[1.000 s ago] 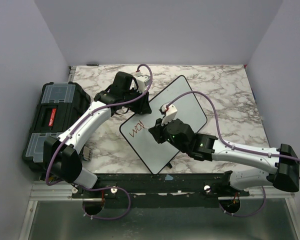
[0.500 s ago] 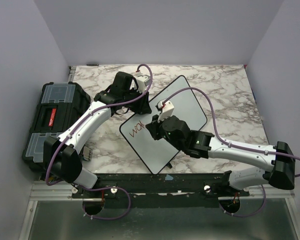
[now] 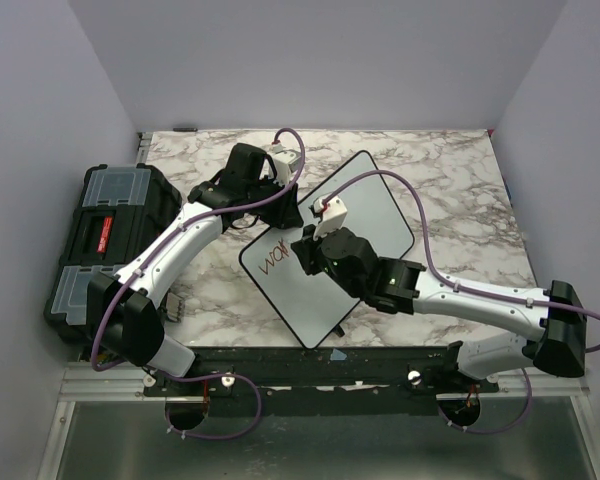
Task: Write a sentence on the whiteboard
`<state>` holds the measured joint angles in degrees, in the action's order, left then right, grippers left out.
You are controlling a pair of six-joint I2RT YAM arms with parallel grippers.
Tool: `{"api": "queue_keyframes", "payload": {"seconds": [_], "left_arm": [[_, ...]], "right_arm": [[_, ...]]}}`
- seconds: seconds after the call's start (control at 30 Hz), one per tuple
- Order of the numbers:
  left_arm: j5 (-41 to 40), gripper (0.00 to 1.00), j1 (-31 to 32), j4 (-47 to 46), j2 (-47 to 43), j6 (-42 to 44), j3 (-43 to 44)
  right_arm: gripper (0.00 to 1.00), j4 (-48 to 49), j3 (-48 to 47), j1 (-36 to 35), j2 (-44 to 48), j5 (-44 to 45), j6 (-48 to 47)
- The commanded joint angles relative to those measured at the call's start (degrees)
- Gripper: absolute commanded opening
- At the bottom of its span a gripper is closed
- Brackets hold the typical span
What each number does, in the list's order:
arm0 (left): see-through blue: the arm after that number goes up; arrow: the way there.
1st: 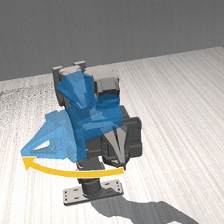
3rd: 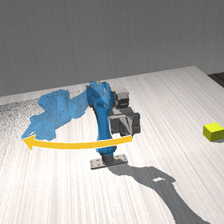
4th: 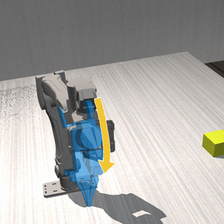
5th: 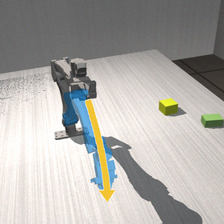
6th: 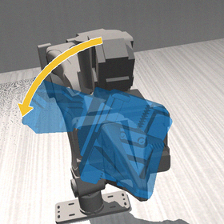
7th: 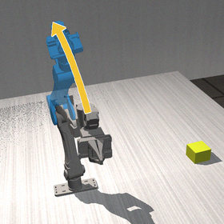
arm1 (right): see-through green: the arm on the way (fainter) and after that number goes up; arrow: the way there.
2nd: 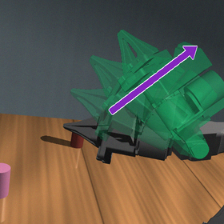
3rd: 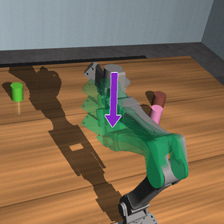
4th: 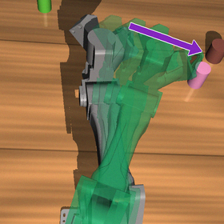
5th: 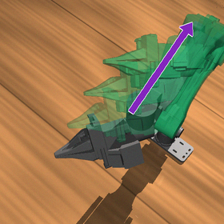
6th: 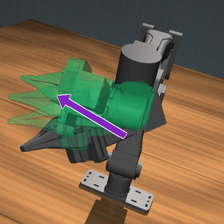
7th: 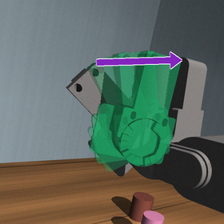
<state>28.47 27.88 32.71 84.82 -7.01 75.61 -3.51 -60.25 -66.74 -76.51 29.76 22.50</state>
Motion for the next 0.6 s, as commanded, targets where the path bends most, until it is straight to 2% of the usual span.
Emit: {"api": "queue_keyframes", "payload": {"seconds": [0.0,0.27,0.57], "left_arm": [[2.5,0.00,2.6,3.4,-0.6,2.7,-1.0],[1.9,0.00,2.6,3.7,-0.3,2.8,-0.7],[1.9,0.00,2.7,3.7,-0.7,2.7,-0.8]], "right_arm": [[0.01,-2.2,-0.9,0.2,1.5,0.3,-1.3],[0.01,-2.5,1.1,0.2,6.5,0.7,-0.5],[0.01,-3.1,2.8,0.1,6.7,-1.0,1.5]]}}
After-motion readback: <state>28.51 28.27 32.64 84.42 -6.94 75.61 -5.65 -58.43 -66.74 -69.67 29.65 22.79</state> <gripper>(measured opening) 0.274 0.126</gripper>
